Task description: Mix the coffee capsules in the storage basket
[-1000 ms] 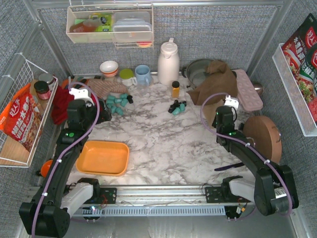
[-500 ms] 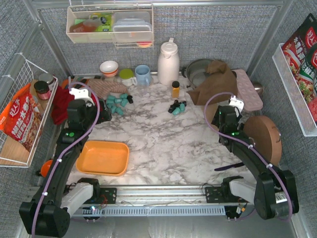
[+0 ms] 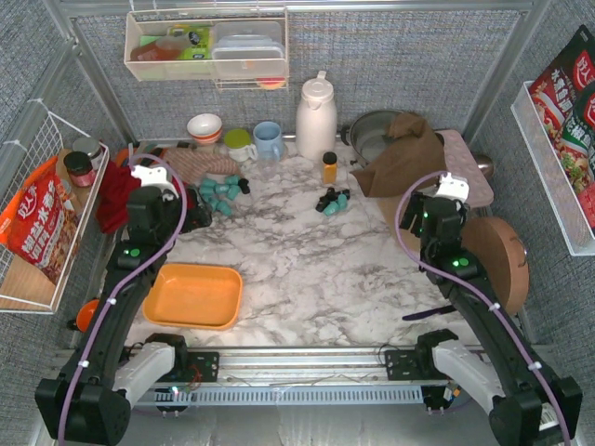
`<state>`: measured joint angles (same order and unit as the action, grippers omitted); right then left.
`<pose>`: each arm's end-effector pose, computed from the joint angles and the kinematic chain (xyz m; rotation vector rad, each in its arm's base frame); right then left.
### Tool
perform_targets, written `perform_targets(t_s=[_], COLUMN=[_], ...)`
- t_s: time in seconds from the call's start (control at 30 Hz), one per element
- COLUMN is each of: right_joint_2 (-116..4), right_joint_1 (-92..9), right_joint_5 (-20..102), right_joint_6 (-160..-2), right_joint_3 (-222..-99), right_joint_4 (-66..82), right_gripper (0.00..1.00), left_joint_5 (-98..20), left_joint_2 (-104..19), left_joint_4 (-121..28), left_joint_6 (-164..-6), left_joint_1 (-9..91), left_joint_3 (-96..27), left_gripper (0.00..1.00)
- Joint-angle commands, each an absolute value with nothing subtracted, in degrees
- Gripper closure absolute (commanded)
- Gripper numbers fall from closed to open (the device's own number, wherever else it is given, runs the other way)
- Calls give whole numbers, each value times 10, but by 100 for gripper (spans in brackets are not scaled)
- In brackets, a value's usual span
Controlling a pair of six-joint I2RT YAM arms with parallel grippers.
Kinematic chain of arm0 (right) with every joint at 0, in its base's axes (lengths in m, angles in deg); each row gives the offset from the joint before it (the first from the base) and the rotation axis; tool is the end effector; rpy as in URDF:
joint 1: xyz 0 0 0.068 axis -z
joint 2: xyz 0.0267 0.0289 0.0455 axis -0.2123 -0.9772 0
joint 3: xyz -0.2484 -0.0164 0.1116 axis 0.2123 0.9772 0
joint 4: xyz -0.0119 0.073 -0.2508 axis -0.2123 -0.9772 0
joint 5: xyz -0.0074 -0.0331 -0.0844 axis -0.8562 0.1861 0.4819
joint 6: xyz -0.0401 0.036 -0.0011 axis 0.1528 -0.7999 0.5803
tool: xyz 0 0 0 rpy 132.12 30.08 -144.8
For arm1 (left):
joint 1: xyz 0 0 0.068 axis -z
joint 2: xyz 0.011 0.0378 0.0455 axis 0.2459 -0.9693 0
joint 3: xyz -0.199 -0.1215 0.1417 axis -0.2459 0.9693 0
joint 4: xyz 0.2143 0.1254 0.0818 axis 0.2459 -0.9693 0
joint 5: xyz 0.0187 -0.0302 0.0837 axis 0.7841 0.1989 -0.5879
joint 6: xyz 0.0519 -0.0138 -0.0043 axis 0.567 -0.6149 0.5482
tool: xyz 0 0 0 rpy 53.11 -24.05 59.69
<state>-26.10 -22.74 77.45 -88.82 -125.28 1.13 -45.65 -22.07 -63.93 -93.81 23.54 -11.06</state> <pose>0.2055 0.0206 0.2988 0.4034 1.8116 -0.1747 0.2158 -0.0363 0.3242 -0.1621 1.9473 -0.3678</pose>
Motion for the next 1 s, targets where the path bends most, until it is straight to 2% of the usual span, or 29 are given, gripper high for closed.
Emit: perform_targets(t_s=[0.0,0.2,0.47,0.83,0.97], right_joint_2=[-229,-188,-189,-205,-212], right_joint_1=[-259,-321,-378,-382,-383], right_joint_5=[772,772,771,748,741], right_joint_6=[-854,-841,-812,-822,-824], right_joint_3=[-1279,-1271,-1247,-1226,-1226], right_joint_4=[-44,-34,-1,29,30], right_gripper=[24,26,27,27,27], left_joint_5=[-473,-585,-725,-746,-710], left_joint_2=[-218,-227,-307,-359,-360], left_joint_4=[-644,-688,-781,-919,-893], left_joint_6=[-961,-981,-1079,-1248,-1282], left_joint_1=[247,316,482,601,636], left_joint_3=[-118,-135,-147,-144,-98], left_gripper=[1,1,1,1,10])
